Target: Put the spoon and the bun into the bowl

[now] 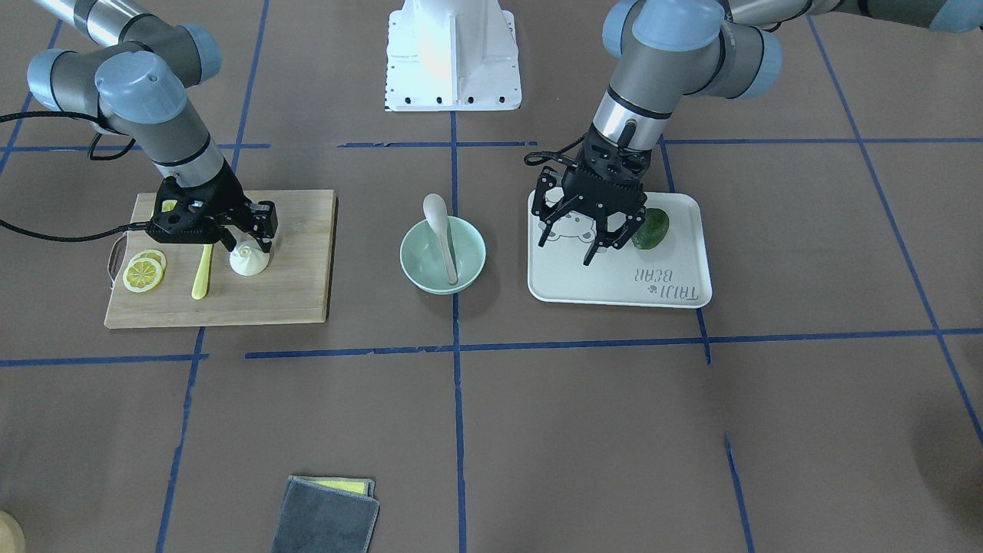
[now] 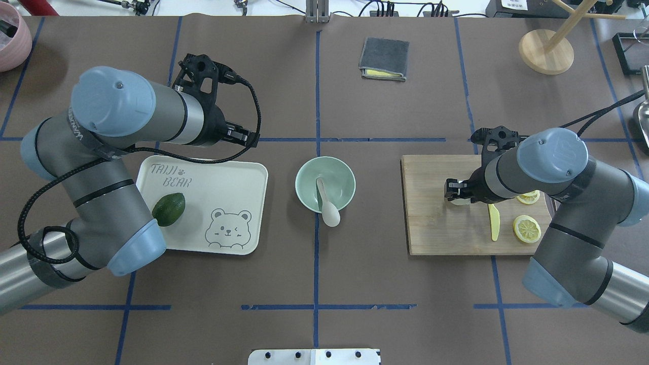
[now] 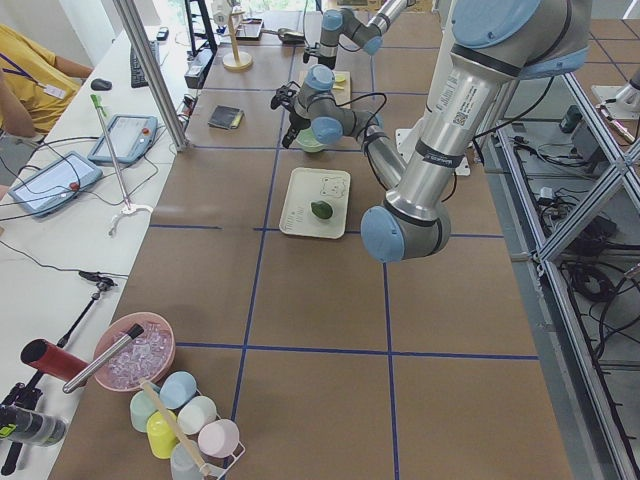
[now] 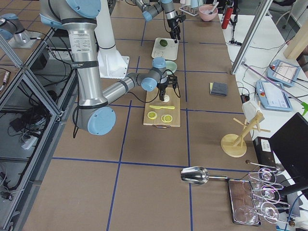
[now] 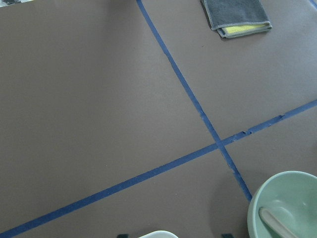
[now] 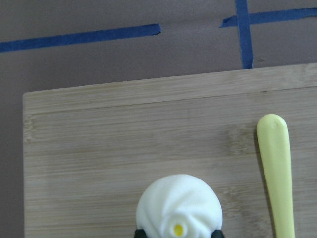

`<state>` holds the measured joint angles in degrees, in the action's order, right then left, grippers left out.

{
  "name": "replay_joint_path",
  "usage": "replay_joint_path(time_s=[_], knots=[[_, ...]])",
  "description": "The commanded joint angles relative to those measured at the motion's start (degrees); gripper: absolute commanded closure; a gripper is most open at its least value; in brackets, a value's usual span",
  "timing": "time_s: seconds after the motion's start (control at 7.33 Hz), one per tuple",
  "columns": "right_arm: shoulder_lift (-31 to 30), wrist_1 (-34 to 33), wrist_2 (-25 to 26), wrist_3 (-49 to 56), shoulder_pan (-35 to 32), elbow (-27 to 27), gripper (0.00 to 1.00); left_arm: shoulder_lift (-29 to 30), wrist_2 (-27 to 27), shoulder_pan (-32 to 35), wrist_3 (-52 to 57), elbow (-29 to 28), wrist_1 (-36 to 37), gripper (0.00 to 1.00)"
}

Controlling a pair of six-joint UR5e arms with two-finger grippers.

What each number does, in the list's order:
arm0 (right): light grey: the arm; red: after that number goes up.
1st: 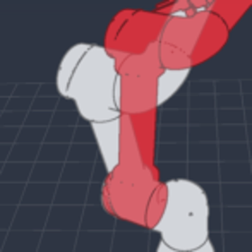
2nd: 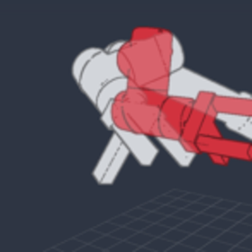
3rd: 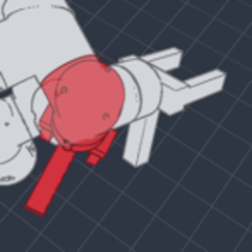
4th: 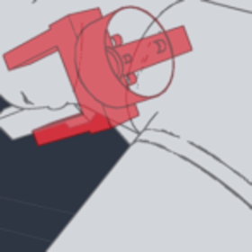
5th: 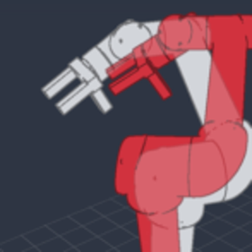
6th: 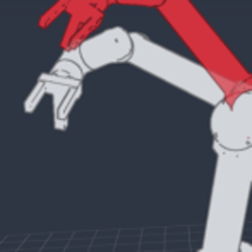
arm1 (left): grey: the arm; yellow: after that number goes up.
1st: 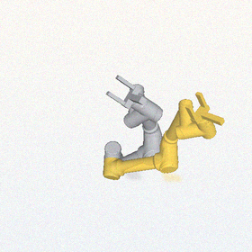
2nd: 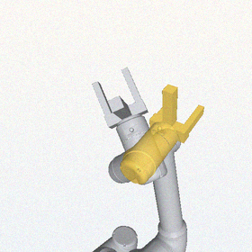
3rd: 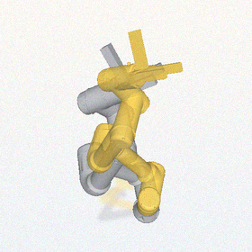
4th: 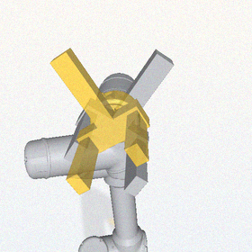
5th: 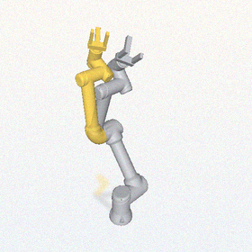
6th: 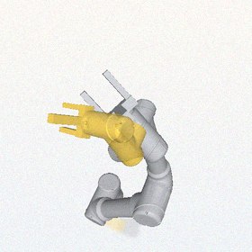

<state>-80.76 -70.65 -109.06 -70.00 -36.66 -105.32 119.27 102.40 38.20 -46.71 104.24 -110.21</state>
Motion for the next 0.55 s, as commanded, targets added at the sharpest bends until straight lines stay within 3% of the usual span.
replay_joint_path(time_s=[0.0, 0.27, 0.41], knots=[[0.2, -0.5, 0.0, 0.0, -0.3, -0.2, 0.96, 0.0, 0.0, -0.1, 0.0, 0.0, 0.0, 0.28], [1.0, -0.6, -0.1, 0.0, -0.9, -1.9, 0.94, 0.0, 0.0, 0.0, 0.0, 0.1, 0.0, 0.28], [4.4, -1.5, 0.0, -1.0, -0.7, -2.6, 0.91, 0.0, 0.0, 0.1, 0.0, 0.3, 0.0, 0.28]])
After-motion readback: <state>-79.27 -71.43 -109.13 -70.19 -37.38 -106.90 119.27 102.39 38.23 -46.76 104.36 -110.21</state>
